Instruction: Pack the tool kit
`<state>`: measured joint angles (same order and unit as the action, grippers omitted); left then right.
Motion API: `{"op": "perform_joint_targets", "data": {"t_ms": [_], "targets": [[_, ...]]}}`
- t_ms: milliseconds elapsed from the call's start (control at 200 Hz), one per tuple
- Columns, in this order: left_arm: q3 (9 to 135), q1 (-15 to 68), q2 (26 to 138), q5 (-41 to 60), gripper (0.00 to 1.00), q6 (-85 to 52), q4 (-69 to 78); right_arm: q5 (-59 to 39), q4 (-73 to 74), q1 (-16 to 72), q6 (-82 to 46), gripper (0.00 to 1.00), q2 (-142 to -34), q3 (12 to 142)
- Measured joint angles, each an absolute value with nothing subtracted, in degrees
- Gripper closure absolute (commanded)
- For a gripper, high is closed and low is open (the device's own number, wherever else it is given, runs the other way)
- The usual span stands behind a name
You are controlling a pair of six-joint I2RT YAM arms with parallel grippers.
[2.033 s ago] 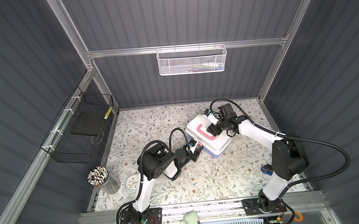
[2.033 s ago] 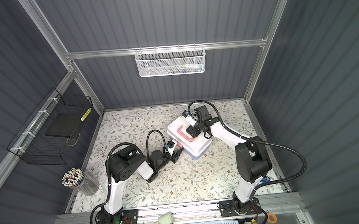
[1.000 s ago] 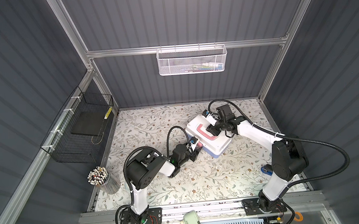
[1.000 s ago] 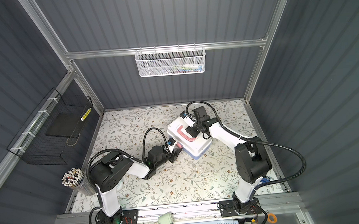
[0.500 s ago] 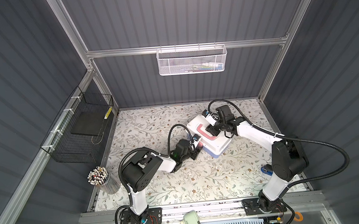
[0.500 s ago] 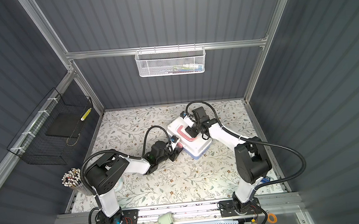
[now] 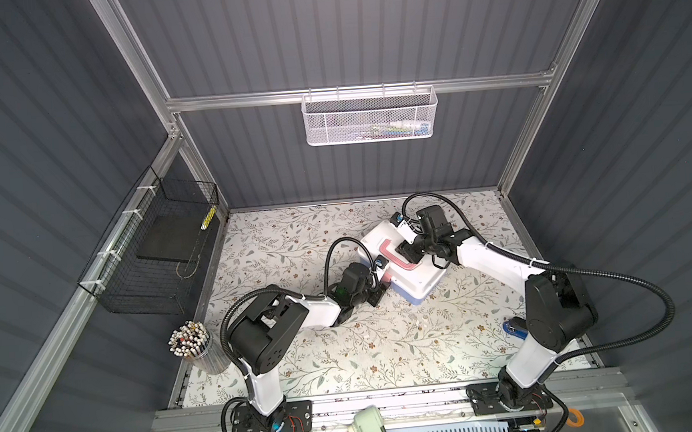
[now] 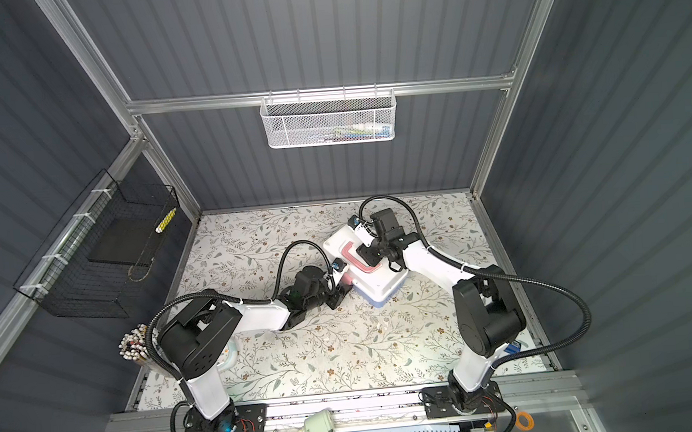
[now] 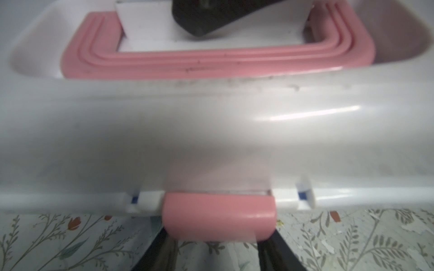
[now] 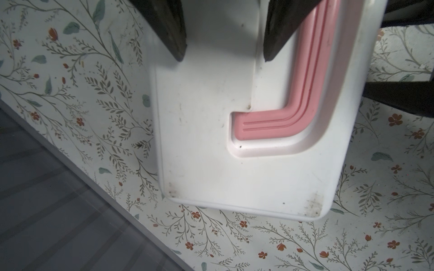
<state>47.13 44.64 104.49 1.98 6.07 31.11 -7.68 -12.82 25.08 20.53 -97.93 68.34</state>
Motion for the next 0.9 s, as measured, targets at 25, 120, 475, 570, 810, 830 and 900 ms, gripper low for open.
{"op": "perform_joint_targets", "data": {"t_ms": [25, 120, 475, 570, 810, 830, 900], "targets": [[47.29, 44.66, 104.42, 1.93, 0.65, 6.07, 30.72, -7.68, -12.58, 25.15, 20.40, 0.46, -97.86, 68.14], [47.86, 44.69, 103.98, 1.85, 0.65, 6.04, 28.91, -7.73, -11.75, 25.28, 19.94, 0.46, -97.49, 67.40], [50.74, 44.71, 103.44, 1.63, 0.66, 6.31, 22.33, -7.97, -8.97, 25.58, 19.25, 0.46, -96.66, 65.21], [51.20, 44.71, 103.22, 1.45, 0.66, 6.35, 21.15, -8.12, -8.49, 25.61, 19.03, 0.46, -96.55, 64.90], [52.71, 44.71, 102.65, 0.89, 0.66, 6.50, 17.34, -8.27, -8.21, 25.69, 18.26, 0.46, -96.31, 64.53], [52.84, 44.71, 102.61, 0.82, 0.66, 6.52, 16.99, -8.25, -8.21, 25.71, 18.22, 0.46, -96.29, 64.51], [53.47, 44.71, 102.52, 0.78, 0.67, 6.57, 15.73, -8.25, -8.21, 25.82, 18.09, 0.46, -96.25, 64.51]]}}
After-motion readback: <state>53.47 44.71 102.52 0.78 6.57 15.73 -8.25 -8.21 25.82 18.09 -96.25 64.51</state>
